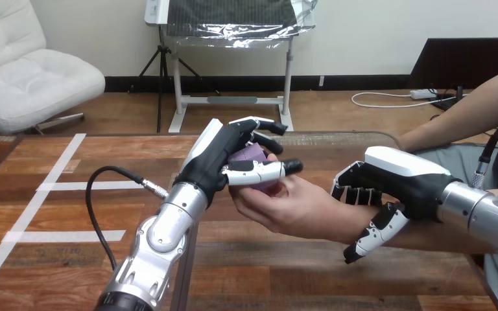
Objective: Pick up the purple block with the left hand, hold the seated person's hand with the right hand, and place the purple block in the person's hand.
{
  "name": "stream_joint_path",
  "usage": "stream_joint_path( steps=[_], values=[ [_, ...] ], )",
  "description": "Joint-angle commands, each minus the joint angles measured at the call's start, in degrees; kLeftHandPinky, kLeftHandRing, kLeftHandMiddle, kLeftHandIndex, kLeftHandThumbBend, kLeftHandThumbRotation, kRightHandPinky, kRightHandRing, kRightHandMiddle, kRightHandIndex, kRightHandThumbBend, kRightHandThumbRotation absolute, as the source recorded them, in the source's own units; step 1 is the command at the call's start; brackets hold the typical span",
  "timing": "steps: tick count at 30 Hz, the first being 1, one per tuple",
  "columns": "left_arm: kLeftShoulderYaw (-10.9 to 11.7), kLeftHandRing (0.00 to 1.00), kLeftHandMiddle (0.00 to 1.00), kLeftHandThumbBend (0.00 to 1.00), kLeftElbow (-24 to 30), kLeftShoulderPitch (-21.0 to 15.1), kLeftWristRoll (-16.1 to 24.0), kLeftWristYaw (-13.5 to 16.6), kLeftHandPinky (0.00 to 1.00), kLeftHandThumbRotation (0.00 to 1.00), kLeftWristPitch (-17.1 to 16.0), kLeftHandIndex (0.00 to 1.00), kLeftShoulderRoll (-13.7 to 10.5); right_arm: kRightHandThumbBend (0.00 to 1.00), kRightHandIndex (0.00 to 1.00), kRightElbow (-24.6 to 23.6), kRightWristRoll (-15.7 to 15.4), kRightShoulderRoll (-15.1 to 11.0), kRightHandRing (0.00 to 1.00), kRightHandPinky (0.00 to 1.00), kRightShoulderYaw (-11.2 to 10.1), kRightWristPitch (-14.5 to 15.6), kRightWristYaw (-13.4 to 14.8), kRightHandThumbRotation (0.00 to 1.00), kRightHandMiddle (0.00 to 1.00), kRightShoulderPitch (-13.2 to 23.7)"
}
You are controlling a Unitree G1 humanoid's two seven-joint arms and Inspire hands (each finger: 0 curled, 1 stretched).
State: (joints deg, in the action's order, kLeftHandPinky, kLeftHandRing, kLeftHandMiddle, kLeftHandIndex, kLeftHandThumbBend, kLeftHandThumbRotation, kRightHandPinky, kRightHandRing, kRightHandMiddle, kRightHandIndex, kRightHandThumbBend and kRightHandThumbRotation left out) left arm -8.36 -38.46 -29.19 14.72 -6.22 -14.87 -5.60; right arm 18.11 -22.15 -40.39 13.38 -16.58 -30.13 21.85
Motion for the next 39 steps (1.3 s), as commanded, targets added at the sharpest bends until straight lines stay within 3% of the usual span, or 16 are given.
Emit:
stream_joint_path(
  steps=[1,9,18,27,34,39],
  values=[
    [-0.7,0.73,0.77,0.76,2.6,-1.0,-0.5,-0.5,0.61,0.82,-0.3,0.76,0.6,0.90,0.56,1.2,1.2,2.1,0.44,0.39,0.7,-0.6,-0.3,0.13,0.49,-0.7],
    [-0.7,0.75,0.79,0.76,2.5,-0.6,-0.6,-0.4,0.60,0.86,-1.1,0.76,0.0,0.89,0.57,1.0,0.0,1.7,0.46,0.41,1.0,-1.4,0.3,0.20,0.52,-0.8],
    [-1.2,0.78,0.80,0.77,3.3,0.1,0.2,-0.2,0.66,0.89,-1.7,0.76,-1.0,0.87,0.63,0.8,-1.0,1.3,0.53,0.45,0.8,-2.6,1.4,0.35,0.59,-1.3],
    [-1.4,0.82,0.81,0.84,4.9,1.5,0.9,0.1,0.73,0.92,-1.6,0.77,-1.8,0.89,0.71,0.1,-1.6,1.0,0.67,0.52,0.4,-2.7,2.5,0.50,0.69,-2.1],
    [-1.6,0.86,0.83,0.87,7.3,3.2,2.0,0.8,0.88,0.94,-1.9,0.78,-2.8,0.93,0.80,-0.7,-1.8,0.7,0.75,0.57,0.0,-1.9,2.6,0.62,0.77,-2.7],
    [-1.2,0.87,0.85,0.88,9.6,4.9,1.8,0.6,0.92,0.95,-1.8,0.79,-3.2,0.96,0.85,-0.8,-1.0,0.6,0.81,0.62,-0.5,-1.7,2.3,0.67,0.83,-2.9]
  ],
)
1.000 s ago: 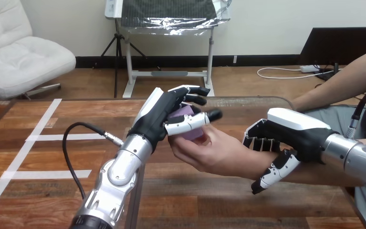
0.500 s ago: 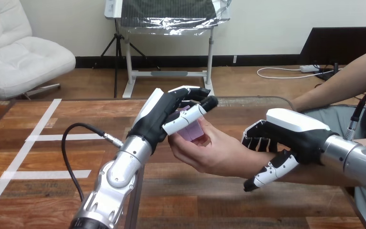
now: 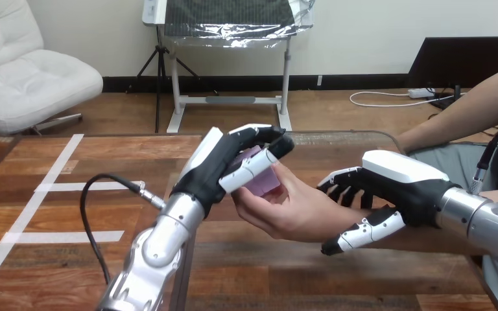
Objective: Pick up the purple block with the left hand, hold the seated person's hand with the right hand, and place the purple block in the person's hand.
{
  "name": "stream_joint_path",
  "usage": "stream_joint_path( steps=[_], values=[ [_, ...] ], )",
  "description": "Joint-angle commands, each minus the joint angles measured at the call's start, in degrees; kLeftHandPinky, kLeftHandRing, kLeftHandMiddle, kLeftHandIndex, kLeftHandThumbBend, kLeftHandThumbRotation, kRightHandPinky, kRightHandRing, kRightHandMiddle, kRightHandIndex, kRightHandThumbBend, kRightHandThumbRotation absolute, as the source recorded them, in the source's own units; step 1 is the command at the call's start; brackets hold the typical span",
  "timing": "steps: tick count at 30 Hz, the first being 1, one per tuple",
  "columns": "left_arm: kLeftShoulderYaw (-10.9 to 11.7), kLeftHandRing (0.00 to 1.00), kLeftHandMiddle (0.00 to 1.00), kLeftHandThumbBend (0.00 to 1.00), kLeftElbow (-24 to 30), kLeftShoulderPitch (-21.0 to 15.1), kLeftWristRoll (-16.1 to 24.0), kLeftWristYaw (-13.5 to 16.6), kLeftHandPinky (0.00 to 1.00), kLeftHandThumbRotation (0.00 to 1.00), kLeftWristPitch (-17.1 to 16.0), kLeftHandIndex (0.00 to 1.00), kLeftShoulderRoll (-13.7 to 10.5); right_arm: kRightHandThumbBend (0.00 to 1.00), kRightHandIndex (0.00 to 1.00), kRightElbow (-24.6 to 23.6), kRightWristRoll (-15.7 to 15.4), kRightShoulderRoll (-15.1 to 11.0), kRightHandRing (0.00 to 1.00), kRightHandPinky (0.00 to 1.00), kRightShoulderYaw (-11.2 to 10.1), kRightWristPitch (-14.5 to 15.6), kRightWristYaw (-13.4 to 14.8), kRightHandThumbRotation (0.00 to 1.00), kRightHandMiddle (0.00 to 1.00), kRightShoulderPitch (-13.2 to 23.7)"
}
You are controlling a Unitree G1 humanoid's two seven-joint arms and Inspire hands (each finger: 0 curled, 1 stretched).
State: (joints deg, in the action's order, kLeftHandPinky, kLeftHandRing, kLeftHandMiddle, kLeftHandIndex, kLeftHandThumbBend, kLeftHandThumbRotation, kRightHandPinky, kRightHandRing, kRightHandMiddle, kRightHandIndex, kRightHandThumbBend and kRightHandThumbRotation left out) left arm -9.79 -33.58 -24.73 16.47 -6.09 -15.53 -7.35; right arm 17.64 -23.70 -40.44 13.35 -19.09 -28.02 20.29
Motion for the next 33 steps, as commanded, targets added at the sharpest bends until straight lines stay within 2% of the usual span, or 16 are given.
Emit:
stream_joint_path(
  steps=[1,13,23,33],
  values=[
    [0.3,0.88,0.85,0.88,5.1,0.7,0.0,0.4,0.92,0.96,-1.1,0.79,-1.5,0.96,0.86,-0.3,0.8,0.7,0.82,0.63,-0.5,0.8,0.2,0.67,0.83,-1.4],
    [1.8,0.87,0.84,0.86,12.5,5.9,-1.7,0.4,0.82,0.97,-0.3,0.80,-2.3,1.00,0.92,-0.7,6.8,1.9,0.89,0.68,-2.9,3.0,-0.8,0.73,0.91,-2.4],
    [3.4,0.87,0.84,0.80,19.7,11.1,-2.6,1.0,0.81,0.97,-0.1,0.80,-3.1,1.00,0.95,0.6,12.8,3.1,0.90,0.71,-5.1,1.3,-0.7,0.80,0.93,-2.8],
    [5.3,0.83,0.82,0.74,26.4,16.1,-3.6,2.2,0.76,0.98,-1.1,0.78,-3.4,1.00,0.95,1.7,15.7,4.1,0.88,0.71,-7.4,-2.2,1.2,0.89,0.92,-3.6]
  ],
)
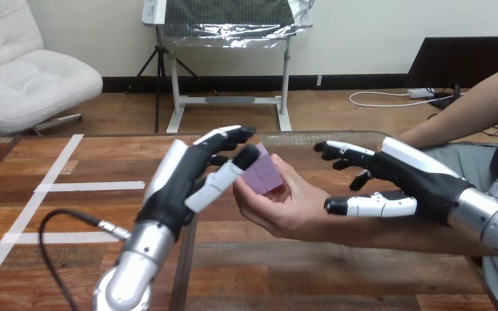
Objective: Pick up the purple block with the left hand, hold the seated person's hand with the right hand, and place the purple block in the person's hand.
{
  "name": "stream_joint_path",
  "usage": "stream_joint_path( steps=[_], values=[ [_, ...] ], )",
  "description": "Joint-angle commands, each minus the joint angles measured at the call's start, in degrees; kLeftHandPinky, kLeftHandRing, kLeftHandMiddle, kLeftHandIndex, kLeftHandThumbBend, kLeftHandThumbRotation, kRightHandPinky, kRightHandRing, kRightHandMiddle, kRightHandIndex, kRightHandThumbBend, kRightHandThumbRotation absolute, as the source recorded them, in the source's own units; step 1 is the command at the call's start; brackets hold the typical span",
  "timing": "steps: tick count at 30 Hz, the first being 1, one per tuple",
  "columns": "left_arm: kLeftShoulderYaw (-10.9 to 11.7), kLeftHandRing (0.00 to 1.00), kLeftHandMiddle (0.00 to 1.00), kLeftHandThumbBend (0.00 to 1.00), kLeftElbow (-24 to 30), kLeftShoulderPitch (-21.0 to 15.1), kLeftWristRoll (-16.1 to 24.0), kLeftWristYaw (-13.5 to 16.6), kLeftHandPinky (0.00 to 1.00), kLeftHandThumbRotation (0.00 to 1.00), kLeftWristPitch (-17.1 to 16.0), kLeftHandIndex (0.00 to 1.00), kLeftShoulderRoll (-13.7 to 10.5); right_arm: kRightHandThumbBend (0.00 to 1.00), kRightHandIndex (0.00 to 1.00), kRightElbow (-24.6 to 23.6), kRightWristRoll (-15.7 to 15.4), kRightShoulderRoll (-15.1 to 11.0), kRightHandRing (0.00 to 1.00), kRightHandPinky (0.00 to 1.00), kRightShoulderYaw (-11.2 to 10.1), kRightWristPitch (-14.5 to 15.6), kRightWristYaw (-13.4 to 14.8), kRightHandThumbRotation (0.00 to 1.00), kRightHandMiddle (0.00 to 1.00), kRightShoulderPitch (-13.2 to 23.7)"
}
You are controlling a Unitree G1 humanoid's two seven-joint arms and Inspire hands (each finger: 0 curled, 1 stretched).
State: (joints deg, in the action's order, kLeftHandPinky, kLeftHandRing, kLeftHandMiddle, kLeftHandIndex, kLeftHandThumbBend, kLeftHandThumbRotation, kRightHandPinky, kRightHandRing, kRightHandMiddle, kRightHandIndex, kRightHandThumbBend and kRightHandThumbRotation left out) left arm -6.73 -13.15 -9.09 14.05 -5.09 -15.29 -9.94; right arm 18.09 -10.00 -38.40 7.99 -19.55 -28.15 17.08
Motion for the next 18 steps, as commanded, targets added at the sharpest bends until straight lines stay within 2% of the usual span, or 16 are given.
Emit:
stream_joint_path(
  steps=[1,7,14,18],
  values=[
    [2.4,0.82,0.81,0.74,6.4,0.9,-1.4,1.2,0.76,0.98,-1.4,0.78,-0.8,1.00,0.94,1.3,2.2,2.1,0.87,0.70,-2.2,-2.0,1.5,0.90,0.92,-0.5],
    [3.8,0.81,0.81,0.73,11.1,4.2,-3.6,0.9,0.74,0.99,-1.6,0.77,-0.6,1.00,0.93,2.3,4.4,3.1,0.86,0.71,-3.7,-5.0,2.6,0.95,0.91,-1.1],
    [5.2,0.80,0.80,0.69,16.9,8.3,-4.2,1.4,0.74,0.99,-2.6,0.77,-0.8,1.00,0.93,1.5,8.8,5.2,0.88,0.76,-5.7,-7.2,2.8,0.97,0.91,-2.4],
    [5.8,0.79,0.79,0.68,20.1,10.5,-4.4,1.5,0.74,1.00,-2.9,0.76,-0.8,0.99,0.92,0.0,10.1,6.3,0.89,0.78,-6.7,-8.4,3.7,0.98,0.91,-3.5]
  ],
)
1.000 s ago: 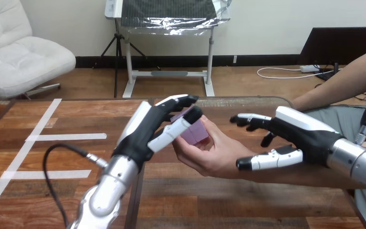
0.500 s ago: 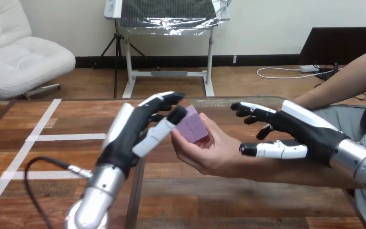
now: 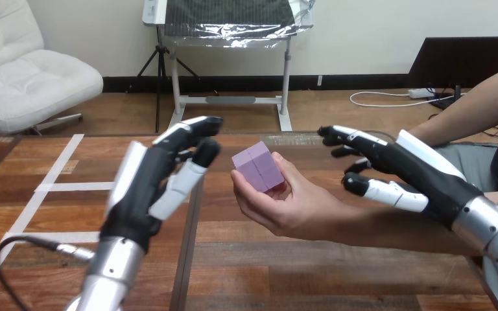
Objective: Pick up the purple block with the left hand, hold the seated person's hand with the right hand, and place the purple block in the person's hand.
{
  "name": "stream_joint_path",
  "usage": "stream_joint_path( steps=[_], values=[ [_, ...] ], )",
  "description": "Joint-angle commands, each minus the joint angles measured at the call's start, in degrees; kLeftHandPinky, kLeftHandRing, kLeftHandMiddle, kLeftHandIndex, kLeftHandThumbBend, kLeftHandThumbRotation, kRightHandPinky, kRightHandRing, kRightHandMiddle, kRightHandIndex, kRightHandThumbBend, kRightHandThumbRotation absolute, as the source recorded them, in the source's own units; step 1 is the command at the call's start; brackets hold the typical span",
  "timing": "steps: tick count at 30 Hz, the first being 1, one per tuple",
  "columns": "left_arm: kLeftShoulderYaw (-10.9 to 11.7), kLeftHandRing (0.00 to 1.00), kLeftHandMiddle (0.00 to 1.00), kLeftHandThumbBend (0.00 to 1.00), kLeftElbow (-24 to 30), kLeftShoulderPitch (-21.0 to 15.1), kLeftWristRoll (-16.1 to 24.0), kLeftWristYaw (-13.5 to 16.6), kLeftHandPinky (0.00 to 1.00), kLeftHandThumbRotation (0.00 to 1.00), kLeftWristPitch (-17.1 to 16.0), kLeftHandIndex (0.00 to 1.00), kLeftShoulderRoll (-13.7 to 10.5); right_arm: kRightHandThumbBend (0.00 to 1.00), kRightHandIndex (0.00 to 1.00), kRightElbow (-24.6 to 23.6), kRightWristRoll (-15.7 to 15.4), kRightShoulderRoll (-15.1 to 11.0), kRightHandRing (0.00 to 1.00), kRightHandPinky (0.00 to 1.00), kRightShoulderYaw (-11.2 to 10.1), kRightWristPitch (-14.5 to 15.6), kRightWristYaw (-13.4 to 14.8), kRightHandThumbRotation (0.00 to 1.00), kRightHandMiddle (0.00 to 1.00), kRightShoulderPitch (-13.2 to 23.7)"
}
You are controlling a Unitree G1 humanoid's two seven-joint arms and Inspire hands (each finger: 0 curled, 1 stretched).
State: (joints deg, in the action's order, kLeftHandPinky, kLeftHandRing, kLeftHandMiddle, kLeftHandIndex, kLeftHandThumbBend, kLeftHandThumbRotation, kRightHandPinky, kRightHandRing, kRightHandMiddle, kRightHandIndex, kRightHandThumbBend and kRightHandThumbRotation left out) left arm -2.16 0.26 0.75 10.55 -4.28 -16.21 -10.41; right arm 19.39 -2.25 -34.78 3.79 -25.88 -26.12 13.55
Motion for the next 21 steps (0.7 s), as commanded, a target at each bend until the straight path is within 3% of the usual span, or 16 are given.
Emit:
stream_joint_path(
  steps=[1,14,21],
  values=[
    [1.4,0.79,0.79,0.68,7.2,1.1,-1.0,0.7,0.74,1.00,-1.9,0.76,-0.3,0.99,0.92,-1.7,2.6,2.9,0.89,0.79,-2.7,-2.3,1.8,0.98,0.91,-0.2],
    [3.3,0.74,0.76,0.61,18.2,8.2,-4.9,0.4,0.66,1.00,-1.9,0.73,0.4,1.00,0.89,-11.7,10.2,8.5,0.89,0.83,-5.1,-2.0,3.2,0.98,0.90,-5.7],
    [4.2,0.70,0.73,0.66,22.9,11.9,-5.4,1.3,0.59,0.99,-2.9,0.70,1.4,1.00,0.89,-17.6,12.3,11.0,0.88,0.83,-5.6,-1.6,4.3,0.97,0.88,-9.7]
  ],
)
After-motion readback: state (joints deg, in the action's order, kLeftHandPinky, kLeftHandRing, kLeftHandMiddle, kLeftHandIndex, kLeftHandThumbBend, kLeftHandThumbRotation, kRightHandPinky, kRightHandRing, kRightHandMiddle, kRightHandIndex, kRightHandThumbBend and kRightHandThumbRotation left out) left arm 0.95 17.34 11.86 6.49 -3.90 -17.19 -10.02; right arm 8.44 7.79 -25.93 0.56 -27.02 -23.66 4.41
